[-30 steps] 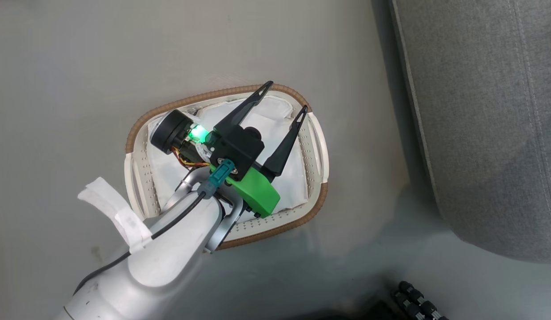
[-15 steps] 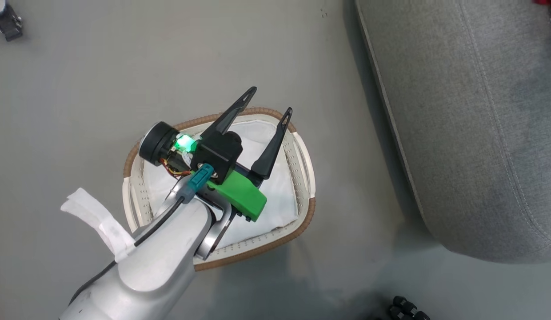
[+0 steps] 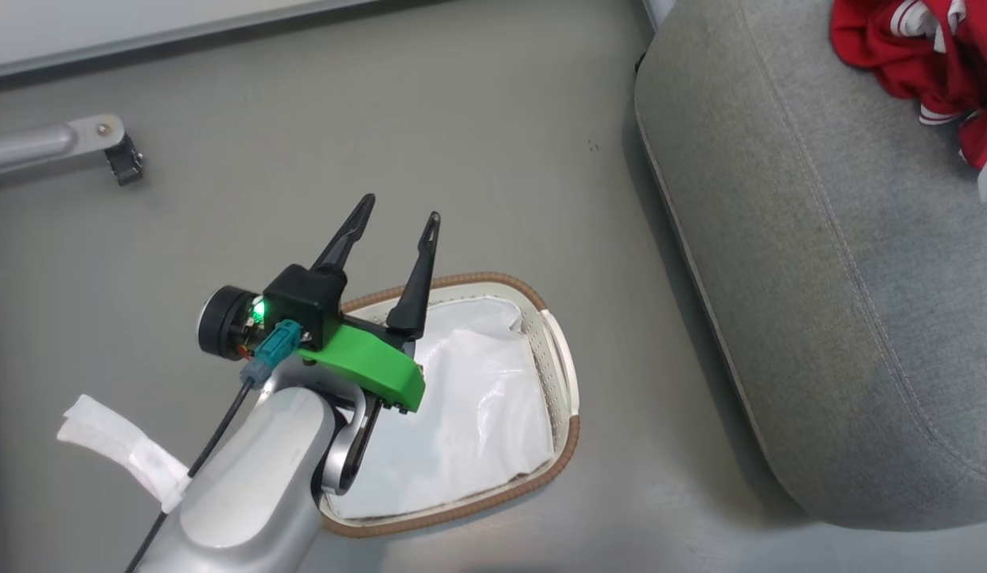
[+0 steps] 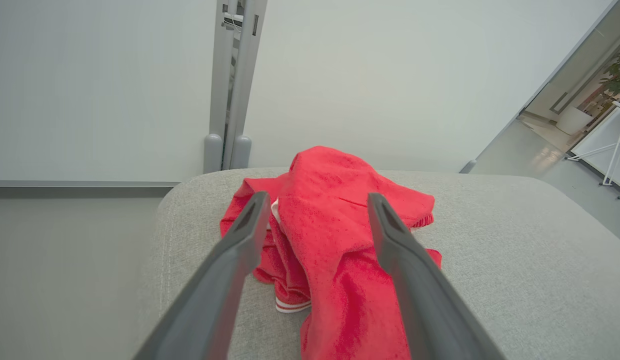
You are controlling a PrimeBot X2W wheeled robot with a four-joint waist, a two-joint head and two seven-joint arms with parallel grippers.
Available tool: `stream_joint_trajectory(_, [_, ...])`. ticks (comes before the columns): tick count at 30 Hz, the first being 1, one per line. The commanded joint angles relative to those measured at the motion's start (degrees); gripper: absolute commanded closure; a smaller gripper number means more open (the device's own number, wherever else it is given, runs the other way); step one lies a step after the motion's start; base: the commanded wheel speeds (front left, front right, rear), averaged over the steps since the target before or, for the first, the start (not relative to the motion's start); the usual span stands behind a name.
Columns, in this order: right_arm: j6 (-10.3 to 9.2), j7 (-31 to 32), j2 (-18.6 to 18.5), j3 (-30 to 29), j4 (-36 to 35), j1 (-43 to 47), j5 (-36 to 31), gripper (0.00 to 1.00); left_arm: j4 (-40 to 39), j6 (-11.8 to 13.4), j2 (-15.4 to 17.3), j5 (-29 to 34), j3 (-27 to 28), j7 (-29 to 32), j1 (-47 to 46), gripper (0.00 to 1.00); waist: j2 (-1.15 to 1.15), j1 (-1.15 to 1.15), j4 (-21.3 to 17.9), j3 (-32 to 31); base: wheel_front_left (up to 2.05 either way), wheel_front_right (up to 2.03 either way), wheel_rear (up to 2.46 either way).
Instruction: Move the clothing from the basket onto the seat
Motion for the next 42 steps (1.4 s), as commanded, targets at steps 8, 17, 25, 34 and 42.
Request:
stream_joint_trajectory(8, [-0.08, -0.3, 4.0, 4.1, -2.1, 4.1, 2.0, 0.0, -1.5, 1.8, 0.5, -0.6, 9.2, -0.4, 8.1, 0.0, 0.0, 0.0, 5.1, -9.5, 0.0, 0.0, 0.0])
stream_joint_trajectory(17, [-0.08, -1.3, 11.2, 7.2, -8.7, 14.1, 3.0, 0.0, -3.2, 1.3, -0.8, 1.2, 18.3, -0.4, 18.6, 0.0, 0.0, 0.0, 8.9, -13.5, 0.0, 0.0, 0.0])
stream_joint_trajectory(25, [-0.08, -1.4, 18.4, 6.4, -22.4, 28.2, 1.4, 0.0, -4.9, 0.3, -3.1, 2.7, 24.8, -0.4, 28.0, 0.0, 0.0, 0.0, 9.8, -15.7, 0.0, 0.0, 0.0])
stream_joint_trajectory(34, [-0.08, -1.4, 21.3, 4.8, -32.8, 41.2, 2.0, 0.0, -7.5, -1.8, -5.3, 5.2, 28.4, -0.4, 33.7, 0.0, 0.0, 0.0, 10.3, -17.6, 0.0, 0.0, 0.0])
stream_joint_trajectory(42, [-0.08, -1.4, 21.4, 7.8, -37.2, 47.9, 5.1, 0.0, -7.4, -4.7, -7.0, 6.5, 31.6, -0.4, 36.8, 0.0, 0.0, 0.0, 9.7, -19.3, 0.0, 0.0, 0.0])
